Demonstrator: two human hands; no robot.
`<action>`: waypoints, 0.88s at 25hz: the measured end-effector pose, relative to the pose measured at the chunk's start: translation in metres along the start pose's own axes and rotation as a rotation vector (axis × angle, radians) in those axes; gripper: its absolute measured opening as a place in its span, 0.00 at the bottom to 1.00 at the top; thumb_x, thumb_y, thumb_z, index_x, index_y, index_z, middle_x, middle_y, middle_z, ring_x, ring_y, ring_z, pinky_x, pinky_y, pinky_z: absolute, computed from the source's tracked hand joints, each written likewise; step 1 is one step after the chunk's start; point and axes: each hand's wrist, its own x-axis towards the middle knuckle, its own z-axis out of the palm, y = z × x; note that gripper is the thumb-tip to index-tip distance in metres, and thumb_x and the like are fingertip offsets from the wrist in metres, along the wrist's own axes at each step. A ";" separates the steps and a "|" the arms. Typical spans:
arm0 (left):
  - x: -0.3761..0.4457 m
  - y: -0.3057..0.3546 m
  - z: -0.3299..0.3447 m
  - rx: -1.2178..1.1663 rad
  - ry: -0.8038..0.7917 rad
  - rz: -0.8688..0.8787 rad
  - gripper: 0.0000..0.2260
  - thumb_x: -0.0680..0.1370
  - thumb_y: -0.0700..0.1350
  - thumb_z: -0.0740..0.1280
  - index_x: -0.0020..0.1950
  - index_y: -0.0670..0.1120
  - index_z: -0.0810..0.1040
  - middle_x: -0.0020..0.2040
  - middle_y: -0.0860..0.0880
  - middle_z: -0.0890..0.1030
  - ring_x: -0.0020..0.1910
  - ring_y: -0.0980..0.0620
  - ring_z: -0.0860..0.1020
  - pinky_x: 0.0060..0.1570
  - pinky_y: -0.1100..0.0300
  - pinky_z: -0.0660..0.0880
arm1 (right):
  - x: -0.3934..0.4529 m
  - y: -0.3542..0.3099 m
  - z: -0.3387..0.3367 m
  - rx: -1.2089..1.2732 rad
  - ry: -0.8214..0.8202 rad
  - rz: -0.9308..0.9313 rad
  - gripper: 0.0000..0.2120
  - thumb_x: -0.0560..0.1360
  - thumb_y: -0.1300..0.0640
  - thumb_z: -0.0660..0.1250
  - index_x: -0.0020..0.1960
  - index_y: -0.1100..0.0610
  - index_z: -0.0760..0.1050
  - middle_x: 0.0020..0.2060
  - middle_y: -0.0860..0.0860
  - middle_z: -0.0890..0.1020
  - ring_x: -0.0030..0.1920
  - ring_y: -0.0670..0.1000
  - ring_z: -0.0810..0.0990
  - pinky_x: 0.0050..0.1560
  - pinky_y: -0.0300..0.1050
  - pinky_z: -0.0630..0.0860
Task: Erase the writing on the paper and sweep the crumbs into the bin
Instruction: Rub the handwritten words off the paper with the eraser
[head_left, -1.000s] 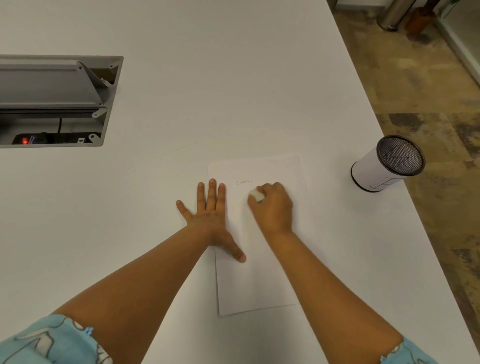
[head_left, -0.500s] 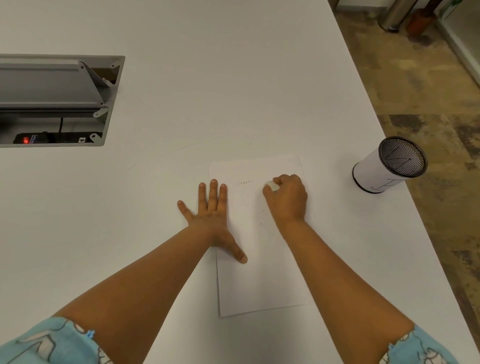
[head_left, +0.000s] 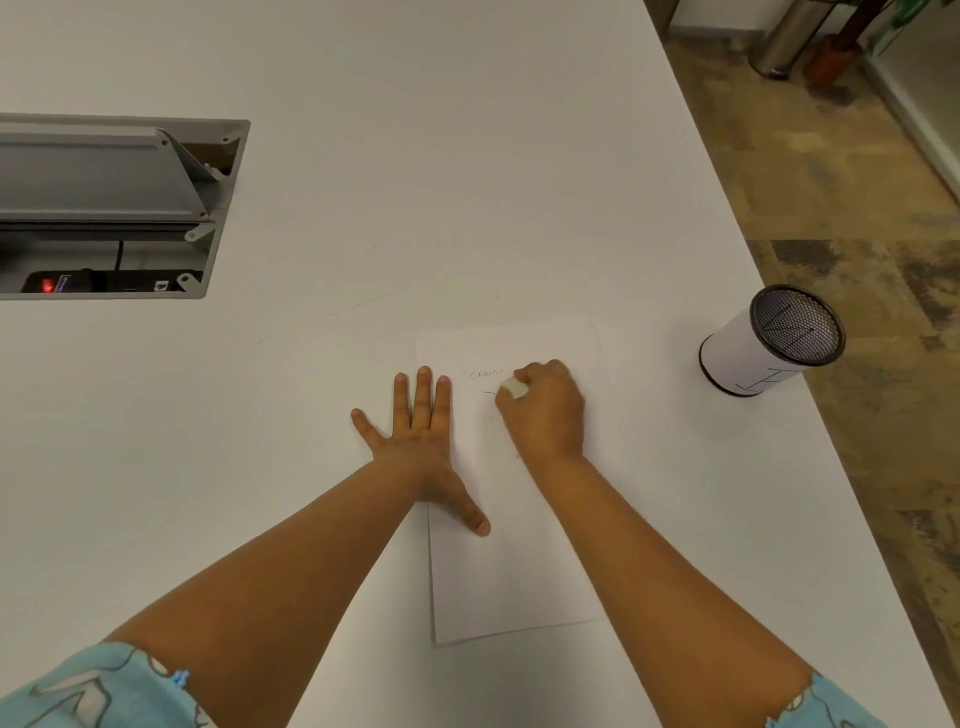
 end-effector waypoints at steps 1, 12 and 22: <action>0.000 0.000 0.000 0.003 0.000 -0.001 0.72 0.48 0.72 0.73 0.60 0.50 0.16 0.67 0.48 0.18 0.64 0.44 0.19 0.58 0.28 0.30 | -0.008 -0.002 0.006 -0.008 -0.039 -0.049 0.12 0.71 0.58 0.67 0.53 0.62 0.77 0.49 0.57 0.77 0.49 0.55 0.77 0.45 0.39 0.68; 0.000 -0.001 0.000 0.000 0.004 0.004 0.71 0.48 0.73 0.73 0.59 0.50 0.15 0.67 0.48 0.18 0.64 0.44 0.19 0.58 0.28 0.30 | -0.001 -0.004 0.006 -0.040 -0.044 -0.067 0.13 0.72 0.58 0.66 0.54 0.62 0.76 0.51 0.58 0.77 0.50 0.56 0.77 0.46 0.41 0.70; 0.002 0.001 0.001 0.027 0.002 -0.013 0.72 0.47 0.72 0.73 0.57 0.49 0.14 0.65 0.47 0.17 0.61 0.43 0.17 0.58 0.26 0.31 | -0.008 -0.023 0.024 0.041 -0.056 -0.111 0.14 0.73 0.56 0.65 0.56 0.61 0.76 0.52 0.58 0.78 0.52 0.55 0.76 0.49 0.42 0.71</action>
